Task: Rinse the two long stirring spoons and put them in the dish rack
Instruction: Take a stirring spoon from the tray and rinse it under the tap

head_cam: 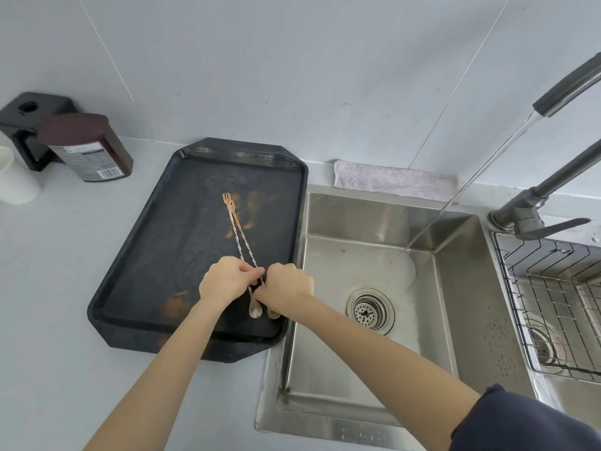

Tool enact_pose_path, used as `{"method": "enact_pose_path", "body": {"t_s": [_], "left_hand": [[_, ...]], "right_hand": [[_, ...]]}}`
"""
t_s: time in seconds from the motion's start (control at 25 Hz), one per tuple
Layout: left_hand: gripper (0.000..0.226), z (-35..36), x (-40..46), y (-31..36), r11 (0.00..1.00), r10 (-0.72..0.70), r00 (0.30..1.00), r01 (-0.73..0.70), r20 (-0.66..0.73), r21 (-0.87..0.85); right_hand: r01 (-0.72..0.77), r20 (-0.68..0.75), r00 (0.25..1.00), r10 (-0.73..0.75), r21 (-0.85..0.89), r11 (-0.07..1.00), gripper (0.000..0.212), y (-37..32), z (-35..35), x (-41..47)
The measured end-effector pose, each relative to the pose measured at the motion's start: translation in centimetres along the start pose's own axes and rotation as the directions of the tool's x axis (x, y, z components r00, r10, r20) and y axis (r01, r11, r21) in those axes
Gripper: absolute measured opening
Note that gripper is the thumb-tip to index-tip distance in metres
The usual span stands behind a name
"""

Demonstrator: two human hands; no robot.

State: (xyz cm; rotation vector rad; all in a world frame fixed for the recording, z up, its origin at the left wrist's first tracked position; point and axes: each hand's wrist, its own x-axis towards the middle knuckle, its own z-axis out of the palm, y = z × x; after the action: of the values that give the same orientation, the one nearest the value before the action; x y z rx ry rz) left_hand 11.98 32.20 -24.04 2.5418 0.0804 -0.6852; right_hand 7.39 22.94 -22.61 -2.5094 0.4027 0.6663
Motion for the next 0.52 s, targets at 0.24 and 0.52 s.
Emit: {"method": "enact_pose_path", "body": {"t_s": [0.24,0.52], "left_hand": [[0.026,0.5,-0.8,0.6,0.943,0.014,0.998,0.008,0.065,-0.332],[0.013,0.9,-3.1,2.7,0.872,0.092,0.987,-0.017,0.13,-0.489]], "right_hand": [[0.012,-0.089,0.996,0.002,0.15,0.989,0.024,1.4,-0.5,-0.6],[0.049,-0.121,0.993,-0.005,0.364,0.93,0.014,4.5,-1.2,-2.1]]}}
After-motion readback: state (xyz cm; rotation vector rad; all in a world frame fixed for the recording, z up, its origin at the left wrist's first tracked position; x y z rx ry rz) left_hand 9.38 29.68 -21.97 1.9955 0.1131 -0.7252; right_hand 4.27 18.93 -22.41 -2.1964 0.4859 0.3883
